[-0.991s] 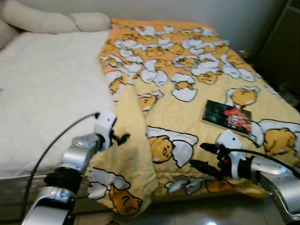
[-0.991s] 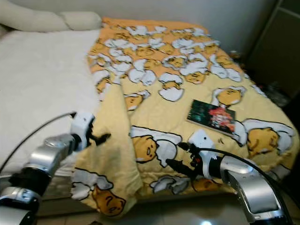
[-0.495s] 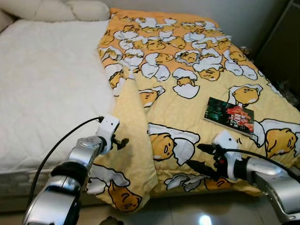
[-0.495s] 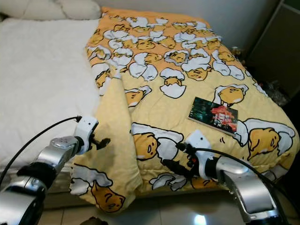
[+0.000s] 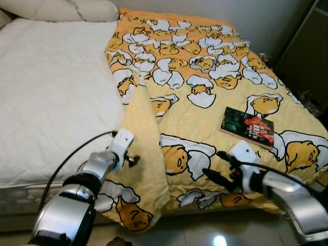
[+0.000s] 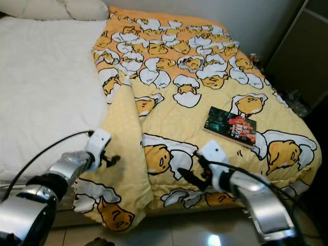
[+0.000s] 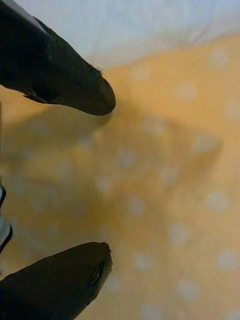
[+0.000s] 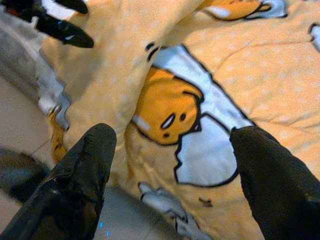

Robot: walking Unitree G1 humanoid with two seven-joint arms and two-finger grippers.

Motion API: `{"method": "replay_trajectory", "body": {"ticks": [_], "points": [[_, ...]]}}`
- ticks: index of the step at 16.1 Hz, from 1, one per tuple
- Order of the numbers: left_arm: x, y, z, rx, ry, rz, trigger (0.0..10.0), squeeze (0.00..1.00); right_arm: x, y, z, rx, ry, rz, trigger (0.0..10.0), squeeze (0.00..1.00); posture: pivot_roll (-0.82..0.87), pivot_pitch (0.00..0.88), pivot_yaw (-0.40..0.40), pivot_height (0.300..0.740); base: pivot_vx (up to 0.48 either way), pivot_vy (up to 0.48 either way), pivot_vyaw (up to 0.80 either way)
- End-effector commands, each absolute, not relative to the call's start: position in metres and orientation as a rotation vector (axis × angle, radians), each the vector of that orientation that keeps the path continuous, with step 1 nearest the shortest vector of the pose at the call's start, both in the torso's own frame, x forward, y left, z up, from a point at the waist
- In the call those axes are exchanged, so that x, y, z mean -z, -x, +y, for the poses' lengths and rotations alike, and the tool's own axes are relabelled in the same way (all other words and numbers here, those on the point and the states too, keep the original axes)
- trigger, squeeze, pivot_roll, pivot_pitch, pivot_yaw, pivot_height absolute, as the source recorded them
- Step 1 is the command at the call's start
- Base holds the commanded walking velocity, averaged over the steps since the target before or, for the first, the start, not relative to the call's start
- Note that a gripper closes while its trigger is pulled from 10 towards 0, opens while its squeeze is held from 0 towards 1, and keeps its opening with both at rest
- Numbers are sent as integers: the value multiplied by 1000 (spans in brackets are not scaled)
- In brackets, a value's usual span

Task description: Clean up the room

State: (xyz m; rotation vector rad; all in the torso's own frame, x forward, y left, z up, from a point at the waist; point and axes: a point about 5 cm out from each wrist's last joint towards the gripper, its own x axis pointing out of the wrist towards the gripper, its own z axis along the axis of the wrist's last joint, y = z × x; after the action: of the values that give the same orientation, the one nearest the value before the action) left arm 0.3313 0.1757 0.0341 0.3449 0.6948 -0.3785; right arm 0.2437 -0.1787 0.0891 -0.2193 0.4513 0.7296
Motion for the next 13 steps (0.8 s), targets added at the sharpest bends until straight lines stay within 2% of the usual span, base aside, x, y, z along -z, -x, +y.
{"method": "replay_trajectory", "body": {"ticks": [1, 4, 5, 7, 9, 10, 11, 12, 13], "points": [[-44, -339, 180, 372, -378, 670, 10000, 0, -88, -244, -180, -674, 232, 433, 10000, 0, -188, 0, -16, 740, 0, 0, 0], [-51, -342, 191, 366, -399, 656, 10000, 0, -84, -242, -176, -607, 226, 431, 10000, 0, -174, 44, 29, 740, 0, 0, 0], [-59, -347, 198, 338, -388, 624, 10000, 0, -85, -239, -174, -583, 229, 421, 10000, 0, -157, 101, 45, 740, 0, 0, 0], [-65, -350, 203, 312, -354, 598, 10000, 0, -91, -239, -172, -561, 231, 404, 10000, 0, -154, 149, 51, 740, 0, 0, 0], [-67, -350, 207, 294, -299, 597, 10000, 0, -98, -237, -173, -555, 225, 394, 10000, 678, -161, 182, 54, 740, 0, 0, 0], [-64, -348, 210, 274, -311, 610, 10000, 0, -102, -235, -175, -551, 229, 396, 10000, 847, -165, 197, 48, 740, 0, 0, 0], [-62, -347, 212, 260, -314, 616, 10000, 0, -102, -233, -177, -556, 235, 404, 10000, 776, -169, 209, 40, 740, 0, 0, 0], [-60, -345, 213, 242, -312, 622, 10000, 0, -104, -230, -181, -558, 249, 417, 10000, 596, -174, 219, 28, 740, 0, 0, 0], [-55, -343, 212, 232, -306, 643, 10000, 0, -104, -227, -184, -554, 254, 435, 10000, 0, -173, 226, 12, 740, 0, 0, 0]]}}
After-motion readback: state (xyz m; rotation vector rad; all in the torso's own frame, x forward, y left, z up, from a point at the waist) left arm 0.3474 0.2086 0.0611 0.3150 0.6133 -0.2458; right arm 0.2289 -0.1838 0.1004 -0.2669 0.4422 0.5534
